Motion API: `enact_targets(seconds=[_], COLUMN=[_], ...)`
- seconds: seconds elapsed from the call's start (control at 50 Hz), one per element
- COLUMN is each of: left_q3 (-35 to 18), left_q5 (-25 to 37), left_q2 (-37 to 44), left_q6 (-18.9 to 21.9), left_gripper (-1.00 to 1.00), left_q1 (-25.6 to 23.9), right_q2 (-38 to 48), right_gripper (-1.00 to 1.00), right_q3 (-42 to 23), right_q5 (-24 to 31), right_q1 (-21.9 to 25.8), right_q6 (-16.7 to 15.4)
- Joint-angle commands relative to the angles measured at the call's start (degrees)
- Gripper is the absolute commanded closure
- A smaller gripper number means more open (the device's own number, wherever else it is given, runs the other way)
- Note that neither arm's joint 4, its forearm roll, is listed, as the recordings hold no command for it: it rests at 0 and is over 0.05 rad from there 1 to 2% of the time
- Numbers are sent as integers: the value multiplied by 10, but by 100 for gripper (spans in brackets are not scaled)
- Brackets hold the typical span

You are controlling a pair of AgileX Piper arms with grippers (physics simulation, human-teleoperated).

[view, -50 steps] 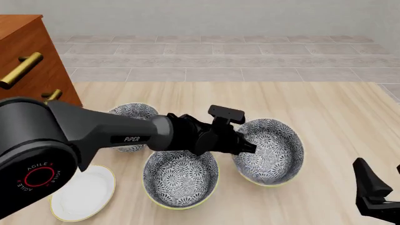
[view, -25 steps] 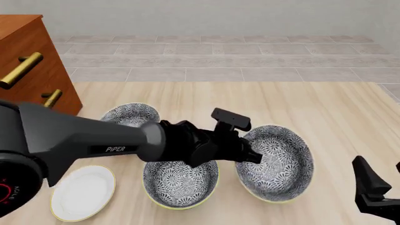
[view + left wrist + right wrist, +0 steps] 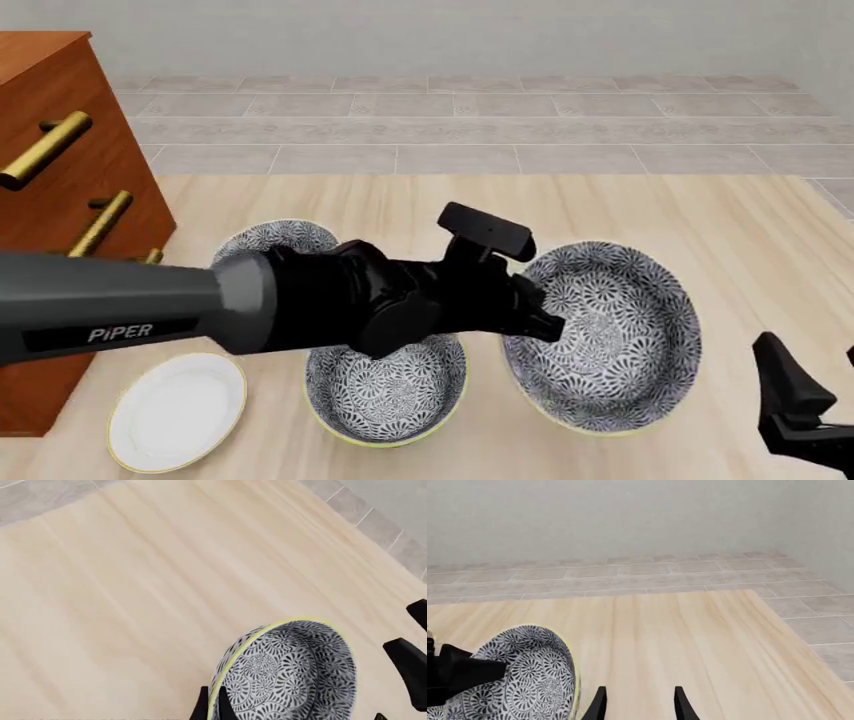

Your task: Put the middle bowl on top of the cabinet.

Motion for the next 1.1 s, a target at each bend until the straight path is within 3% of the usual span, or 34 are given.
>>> enact_targets(seconds=[0.02,0.34,0.68,0.9,1.1], left_q3=[19,37,51,45,44], left_q5=[14,21,24,52,82], left_q2=[-73,-121,-147,-191,-232], left_q6=[20,35,43,59,45], left_gripper=[100,100,100,100,100], left_q1=[-1,2,42,114,139], right_q2=[-14,-22,-26,-36,-31], right_gripper=[-100,-100,-100,-100,-100], right_q3=[0,0,0,0,0], right_q5=[14,18,21,28,22], right_q1=[0,0,-4,-8,-8], right_q6=[0,-2,-1,-2,-4])
